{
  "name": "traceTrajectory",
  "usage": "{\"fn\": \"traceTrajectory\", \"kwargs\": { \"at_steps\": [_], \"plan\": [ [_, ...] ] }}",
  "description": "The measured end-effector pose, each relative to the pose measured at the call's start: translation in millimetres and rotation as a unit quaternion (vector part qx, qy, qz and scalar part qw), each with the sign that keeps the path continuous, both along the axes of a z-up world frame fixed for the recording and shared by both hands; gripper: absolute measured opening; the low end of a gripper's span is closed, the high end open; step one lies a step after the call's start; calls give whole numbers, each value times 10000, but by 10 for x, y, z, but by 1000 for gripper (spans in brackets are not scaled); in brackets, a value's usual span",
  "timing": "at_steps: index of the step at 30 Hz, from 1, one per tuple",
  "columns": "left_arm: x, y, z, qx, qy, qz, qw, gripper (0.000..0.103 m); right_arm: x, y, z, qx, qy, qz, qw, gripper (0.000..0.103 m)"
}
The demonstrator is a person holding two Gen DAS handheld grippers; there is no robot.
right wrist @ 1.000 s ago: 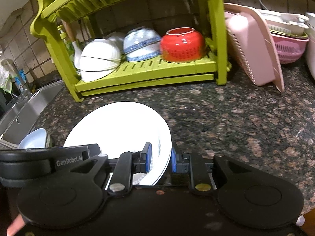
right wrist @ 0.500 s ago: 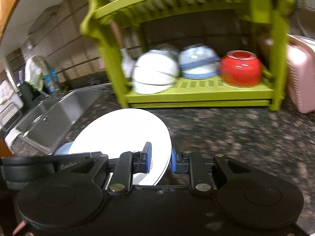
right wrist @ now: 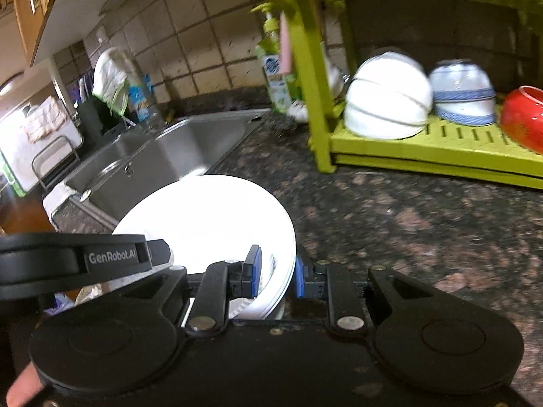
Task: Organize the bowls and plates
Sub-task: 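Carry the white bowl with both grippers over the light-blue plate stack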
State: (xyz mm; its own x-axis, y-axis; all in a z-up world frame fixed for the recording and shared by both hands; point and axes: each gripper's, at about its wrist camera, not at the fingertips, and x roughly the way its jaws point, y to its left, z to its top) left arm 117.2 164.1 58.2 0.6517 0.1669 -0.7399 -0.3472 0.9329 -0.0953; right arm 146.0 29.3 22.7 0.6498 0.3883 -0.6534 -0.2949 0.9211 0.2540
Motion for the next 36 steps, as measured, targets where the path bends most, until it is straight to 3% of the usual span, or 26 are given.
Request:
{"fn": "traceTrajectory", "kwargs": {
  "at_steps": [10, 29, 34, 36],
  "plan": [
    [89, 119, -301, -194, 317, 16, 9993, 24, 71, 128, -137, -103, 43, 28, 9999, 22],
    [112, 142, -359, -66, 298, 79, 9995, 26, 96, 182, -244, -188, -31, 148, 9997, 24],
    [111, 171, -374, -170, 316, 69, 9993, 44, 104, 183, -250, -180, -19, 174, 9997, 29],
    [110, 180, -377, -203, 299, 71, 9993, 45, 107, 185, -259, -207, -16, 153, 9997, 31]
  ]
}}
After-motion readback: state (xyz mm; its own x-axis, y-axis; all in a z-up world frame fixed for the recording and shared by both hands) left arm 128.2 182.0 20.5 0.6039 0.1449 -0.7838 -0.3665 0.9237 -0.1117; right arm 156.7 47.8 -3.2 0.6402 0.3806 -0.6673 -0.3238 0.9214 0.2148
